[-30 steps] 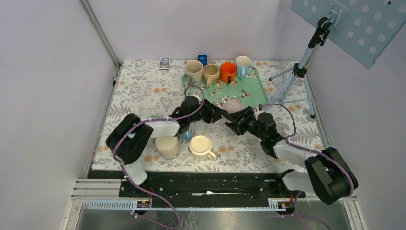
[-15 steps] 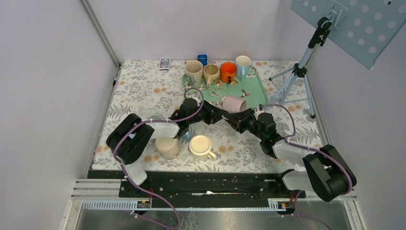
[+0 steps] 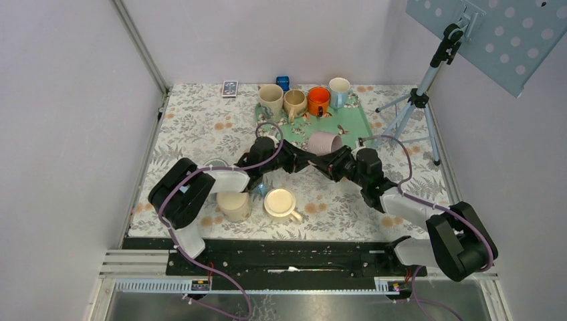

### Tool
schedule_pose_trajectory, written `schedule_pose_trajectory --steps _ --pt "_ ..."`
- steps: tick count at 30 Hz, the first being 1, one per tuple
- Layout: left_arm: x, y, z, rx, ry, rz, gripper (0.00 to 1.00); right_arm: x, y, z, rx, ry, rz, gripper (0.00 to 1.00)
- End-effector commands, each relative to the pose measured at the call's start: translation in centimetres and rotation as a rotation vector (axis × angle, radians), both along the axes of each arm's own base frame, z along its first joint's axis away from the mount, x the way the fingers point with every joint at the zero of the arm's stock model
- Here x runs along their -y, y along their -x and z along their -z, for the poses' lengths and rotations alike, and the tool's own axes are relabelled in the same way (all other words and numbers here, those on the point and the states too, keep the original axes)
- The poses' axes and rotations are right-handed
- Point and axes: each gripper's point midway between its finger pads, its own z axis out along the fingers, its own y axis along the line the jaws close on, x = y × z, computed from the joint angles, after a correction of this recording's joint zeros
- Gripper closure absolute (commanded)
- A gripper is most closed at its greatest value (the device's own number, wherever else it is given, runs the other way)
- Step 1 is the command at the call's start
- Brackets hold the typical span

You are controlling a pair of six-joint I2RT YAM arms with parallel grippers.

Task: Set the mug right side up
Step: Turn over the cup at the center of the board.

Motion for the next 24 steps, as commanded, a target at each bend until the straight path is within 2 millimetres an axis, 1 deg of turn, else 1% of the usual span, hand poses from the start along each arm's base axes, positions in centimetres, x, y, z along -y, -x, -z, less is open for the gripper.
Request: schedule_pose_trajectory --steps 1,7,8,9,17,21,24 --pt "2.1 1.6 -4.8 0.172 0.084 0.124 0.89 -0.2 -1.5 -1.8 0.142 0.169 -0.035 1.0" --pt "2.5 0.9 -3.5 0.178 0.038 0.137 0.8 -0.3 -2.7 -2.1 0.198 0.314 -0.075 1.0" --pt "2.6 0.8 -3.3 0.18 0.031 0.138 0.78 -0.2 -2.8 -2.2 0.207 0.332 -0.076 1.0" --pt "2.5 0.7 -3.1 0.181 0.021 0.136 0.74 -0.2 -3.0 -2.3 0.217 0.349 -0.077 1.0" --pt "2.2 -0.4 -1.8 0.194 -0.049 0.129 0.58 0.3 -4.1 -2.1 0.247 0.468 -0.075 1.0" --pt "1.2 -1.1 -1.1 0.212 -0.127 0.101 0.54 0.6 -4.8 -2.1 0.26 0.516 -0.064 1.0" --pt "0.0 -2.0 -0.9 0.228 -0.183 0.07 0.47 1.0 -5.4 -2.2 0.264 0.559 -0.053 1.0"
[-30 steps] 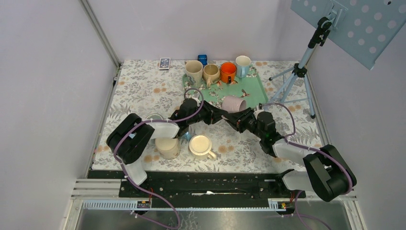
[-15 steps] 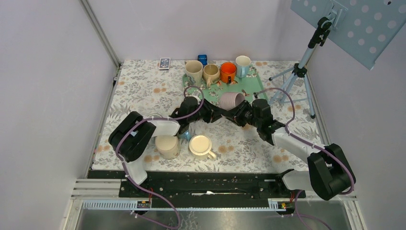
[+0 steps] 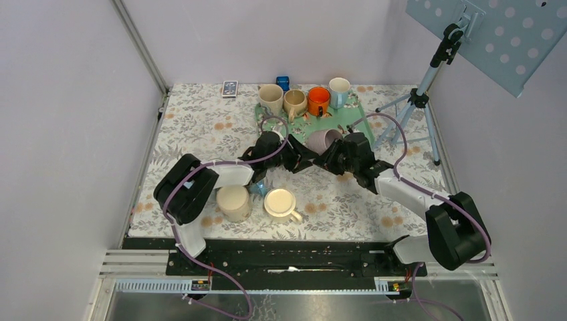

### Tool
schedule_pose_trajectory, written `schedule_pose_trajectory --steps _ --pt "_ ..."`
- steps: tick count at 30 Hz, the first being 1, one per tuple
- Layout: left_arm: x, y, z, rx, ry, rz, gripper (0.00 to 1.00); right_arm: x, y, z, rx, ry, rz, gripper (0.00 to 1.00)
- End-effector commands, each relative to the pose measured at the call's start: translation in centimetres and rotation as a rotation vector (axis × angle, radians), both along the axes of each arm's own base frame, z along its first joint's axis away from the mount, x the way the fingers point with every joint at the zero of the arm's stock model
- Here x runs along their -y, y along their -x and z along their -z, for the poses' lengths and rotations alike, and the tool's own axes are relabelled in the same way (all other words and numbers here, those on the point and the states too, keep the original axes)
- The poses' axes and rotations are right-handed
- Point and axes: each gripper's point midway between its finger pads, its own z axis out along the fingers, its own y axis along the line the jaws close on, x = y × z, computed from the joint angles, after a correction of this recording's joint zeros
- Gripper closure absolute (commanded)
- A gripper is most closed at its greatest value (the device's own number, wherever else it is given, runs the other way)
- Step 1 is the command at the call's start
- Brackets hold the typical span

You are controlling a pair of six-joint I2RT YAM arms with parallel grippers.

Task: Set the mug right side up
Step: Turn over the cup at the center of the board, then place the cup on the tray.

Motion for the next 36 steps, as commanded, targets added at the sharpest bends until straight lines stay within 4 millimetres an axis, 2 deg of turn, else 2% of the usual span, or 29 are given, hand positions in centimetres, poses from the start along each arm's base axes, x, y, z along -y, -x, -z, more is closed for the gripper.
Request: schedule_pose_trajectory --steps 1,4,7,9,14,18,26,31,36 --pt "-0.6 -0.9 -3.4 0.13 -0.026 0.015 0.43 0.0 -4.0 -5.3 0.219 0.042 0.035 1.0" --pt "-1.8 -1.5 -3.8 0.166 -0.064 -0.011 0.28 0.2 -4.6 -5.5 0.229 0.075 0.04 1.0" --pt "-2.6 -1.9 -4.8 0.21 -0.096 -0.022 0.17 0.3 -5.0 -5.5 0.233 0.088 0.051 1.0" --pt "-3.1 -2.2 -5.5 0.24 -0.119 -0.028 0.02 0.5 -5.3 -5.7 0.241 0.104 0.059 1.0" --pt "-4.4 -2.8 -8.2 0.329 -0.18 -0.028 0.01 1.2 -6.7 -5.9 0.246 0.189 0.082 1.0" --pt "-5.4 -3.0 -11.3 0.419 -0.233 -0.015 0.01 1.4 -7.9 -5.7 0.231 0.256 0.073 1.0" --pt "-7.5 -1.4 -16.5 0.599 -0.342 0.057 0.01 3.2 -10.4 -3.9 0.163 0.356 0.088 1.0" --pt "-9.8 -0.6 -17.7 0.69 -0.445 0.055 0.01 4.9 -12.2 -2.5 0.116 0.437 0.093 1.0" --pt "-12.6 -0.4 -17.3 0.755 -0.576 0.004 0.01 6.9 -13.9 -1.3 0.09 0.506 0.116 1.0"
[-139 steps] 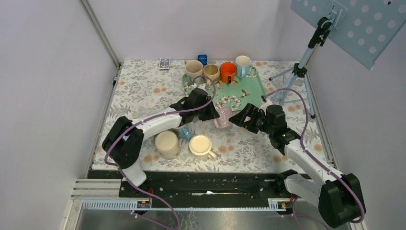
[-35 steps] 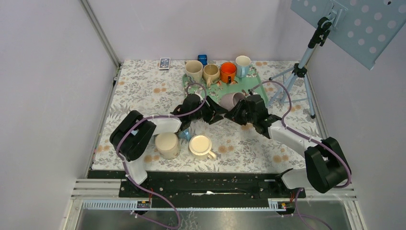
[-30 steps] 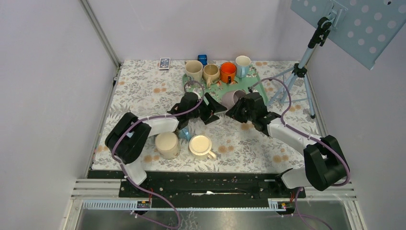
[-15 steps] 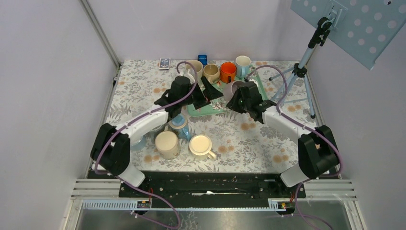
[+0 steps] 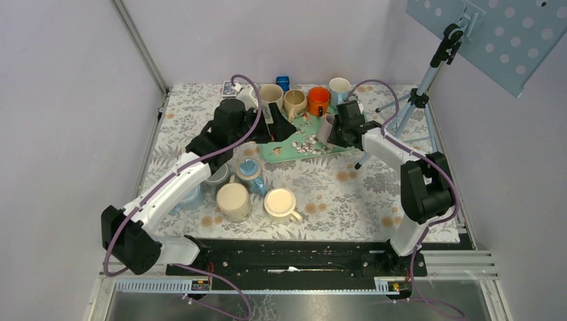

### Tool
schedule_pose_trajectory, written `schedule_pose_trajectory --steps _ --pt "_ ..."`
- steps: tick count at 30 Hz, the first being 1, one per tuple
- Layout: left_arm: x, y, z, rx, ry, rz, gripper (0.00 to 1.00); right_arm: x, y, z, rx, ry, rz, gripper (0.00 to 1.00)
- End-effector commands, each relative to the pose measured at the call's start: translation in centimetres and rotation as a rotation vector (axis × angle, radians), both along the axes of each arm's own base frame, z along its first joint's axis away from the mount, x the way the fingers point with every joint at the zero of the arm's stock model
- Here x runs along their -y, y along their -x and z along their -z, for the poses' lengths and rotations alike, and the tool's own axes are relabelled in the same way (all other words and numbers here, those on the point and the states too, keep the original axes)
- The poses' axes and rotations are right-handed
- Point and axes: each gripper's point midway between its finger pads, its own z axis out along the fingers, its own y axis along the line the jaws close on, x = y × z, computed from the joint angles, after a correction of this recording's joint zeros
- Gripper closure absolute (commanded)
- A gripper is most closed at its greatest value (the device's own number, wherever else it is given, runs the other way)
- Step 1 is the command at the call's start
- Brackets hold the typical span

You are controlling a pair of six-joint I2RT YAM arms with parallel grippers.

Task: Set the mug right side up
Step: Place the cup on the tray.

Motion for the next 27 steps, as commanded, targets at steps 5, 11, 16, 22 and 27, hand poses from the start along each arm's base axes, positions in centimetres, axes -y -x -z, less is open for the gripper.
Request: schedule_pose_trajectory --steps 5,11,16,22,27 --pt "-4.3 -0.2 -0.3 0.163 -0.172 -0.095 0.01 2.3 -5.4 -2.4 0.128 0.104 0.036 1.0" --pt "-4.6 0.0 0.0 0.174 -0.176 -0.095 0.01 4.3 -6.1 -1.2 0.116 0.218 0.075 1.0" --pt "-4.5 0.0 0.5 0.17 -0.179 -0.089 0.01 5.8 -6.3 -0.3 0.094 0.264 0.109 1.0" --pt "-4.6 -0.1 0.9 0.167 -0.18 -0.086 0.01 6.8 -7.0 0.5 0.094 0.277 0.115 1.0" --pt "-4.8 -0.2 1.2 0.162 -0.186 -0.091 0.01 7.4 -7.7 1.2 0.099 0.291 0.103 1.0"
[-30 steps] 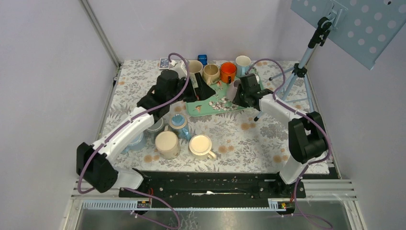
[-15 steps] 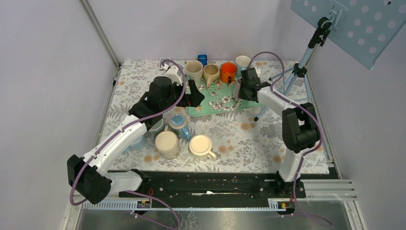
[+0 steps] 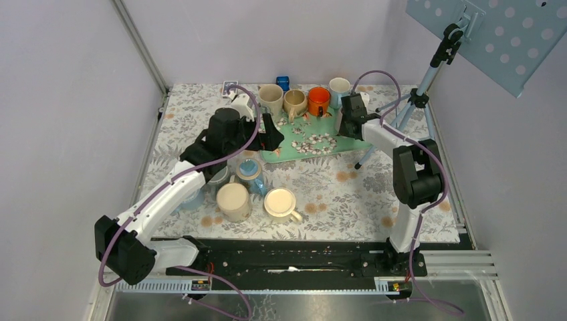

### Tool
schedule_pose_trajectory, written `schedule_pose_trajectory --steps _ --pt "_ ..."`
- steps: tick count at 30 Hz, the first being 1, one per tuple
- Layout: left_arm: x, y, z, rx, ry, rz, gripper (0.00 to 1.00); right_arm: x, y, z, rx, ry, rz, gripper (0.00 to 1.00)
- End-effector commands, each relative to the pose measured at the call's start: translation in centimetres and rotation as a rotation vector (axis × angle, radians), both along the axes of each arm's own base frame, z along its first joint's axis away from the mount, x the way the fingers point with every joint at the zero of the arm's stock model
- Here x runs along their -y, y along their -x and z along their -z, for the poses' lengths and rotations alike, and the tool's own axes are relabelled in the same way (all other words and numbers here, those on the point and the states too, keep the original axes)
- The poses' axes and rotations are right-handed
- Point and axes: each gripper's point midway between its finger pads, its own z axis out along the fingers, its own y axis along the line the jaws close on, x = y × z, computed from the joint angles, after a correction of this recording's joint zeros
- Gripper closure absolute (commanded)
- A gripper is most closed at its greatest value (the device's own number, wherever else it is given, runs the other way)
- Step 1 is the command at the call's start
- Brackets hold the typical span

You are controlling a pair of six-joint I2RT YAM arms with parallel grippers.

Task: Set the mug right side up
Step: Place the cup on the tray.

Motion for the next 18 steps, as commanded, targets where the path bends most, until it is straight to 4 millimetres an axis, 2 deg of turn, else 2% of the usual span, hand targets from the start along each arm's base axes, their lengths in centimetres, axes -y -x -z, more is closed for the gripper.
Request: schedule_pose_trajectory --steps 1,4,18 --pt "-0.4 -0.5 -1.6 0.068 0.019 -0.012 0.01 1.1 -2.2 -0.8 0.054 0.036 0.014 1.0" --pt "-0.5 -0.6 -1.5 0.067 0.022 -0.012 0.01 1.7 -2.6 -0.5 0.047 0.033 0.02 1.0" --pt "-0.6 -0.8 -1.5 0.058 0.042 -0.009 0.01 2.0 -3.9 -0.1 0.041 0.033 -0.01 0.77"
